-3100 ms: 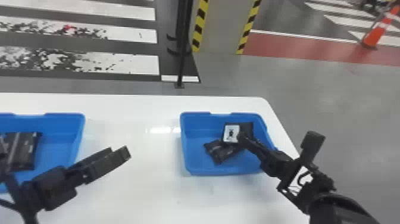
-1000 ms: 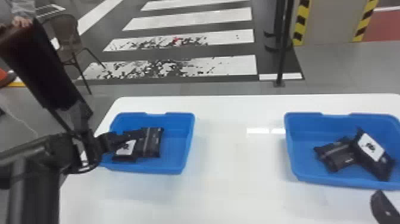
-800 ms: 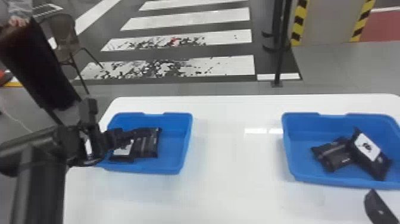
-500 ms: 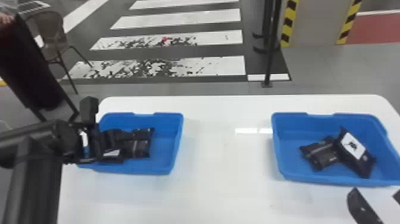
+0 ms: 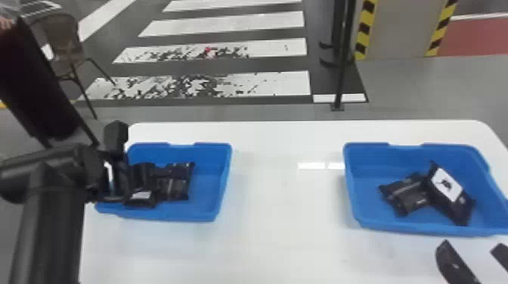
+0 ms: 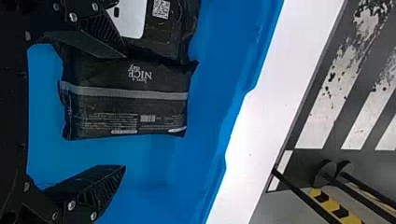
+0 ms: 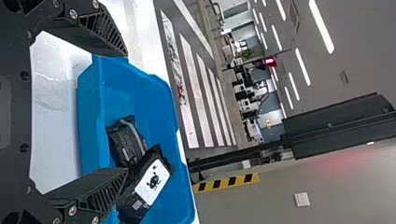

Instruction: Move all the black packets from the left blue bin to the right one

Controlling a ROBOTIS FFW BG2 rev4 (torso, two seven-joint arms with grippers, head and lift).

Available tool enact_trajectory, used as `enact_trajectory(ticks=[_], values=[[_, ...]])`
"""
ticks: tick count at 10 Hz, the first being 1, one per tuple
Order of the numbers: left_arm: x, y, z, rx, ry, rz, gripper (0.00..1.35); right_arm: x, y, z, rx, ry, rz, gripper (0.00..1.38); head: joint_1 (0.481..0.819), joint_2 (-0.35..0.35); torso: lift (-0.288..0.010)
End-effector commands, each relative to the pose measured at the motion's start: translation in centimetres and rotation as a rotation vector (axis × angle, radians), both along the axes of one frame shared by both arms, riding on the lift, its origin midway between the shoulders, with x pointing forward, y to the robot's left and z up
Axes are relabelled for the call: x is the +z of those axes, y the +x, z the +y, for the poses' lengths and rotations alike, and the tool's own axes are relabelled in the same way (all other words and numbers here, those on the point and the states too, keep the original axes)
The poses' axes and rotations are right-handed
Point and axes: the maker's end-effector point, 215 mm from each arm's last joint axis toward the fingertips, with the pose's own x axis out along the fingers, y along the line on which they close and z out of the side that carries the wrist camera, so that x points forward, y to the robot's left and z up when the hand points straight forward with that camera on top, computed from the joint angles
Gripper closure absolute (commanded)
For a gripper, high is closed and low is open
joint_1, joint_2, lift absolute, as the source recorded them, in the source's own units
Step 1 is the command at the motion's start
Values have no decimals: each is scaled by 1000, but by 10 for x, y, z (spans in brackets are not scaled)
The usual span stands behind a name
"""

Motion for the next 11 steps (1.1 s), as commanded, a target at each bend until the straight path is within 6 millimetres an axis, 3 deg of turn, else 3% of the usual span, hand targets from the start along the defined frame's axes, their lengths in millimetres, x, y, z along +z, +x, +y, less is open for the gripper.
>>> enact_trajectory(ticks=[1,2,4,5,6,7,10,11], values=[[-7,1,-2,4,-3,31,229,-3,1,1,2,8,5,153,695,163,-140],[-10,2,-2,9,-7,46,285,-5,2,1,3,9,7,153,695,162,-140],[-20,-4,0,21,-20,78,722,-11,1,1,0,30,23,153,695,162,-140],[-26,-9,-1,27,-29,96,826,-13,1,2,1,35,27,154,695,163,-140],[-28,-7,-1,32,-37,100,826,-15,1,2,1,45,32,154,695,165,-140],[-29,-5,2,30,-17,95,1231,-16,1,2,-1,54,36,156,695,166,-140],[-32,-6,2,-9,6,86,1194,-15,-2,3,2,78,37,167,695,172,-140],[-22,-5,2,-31,16,38,1196,-12,-3,3,2,81,33,167,695,170,-140]])
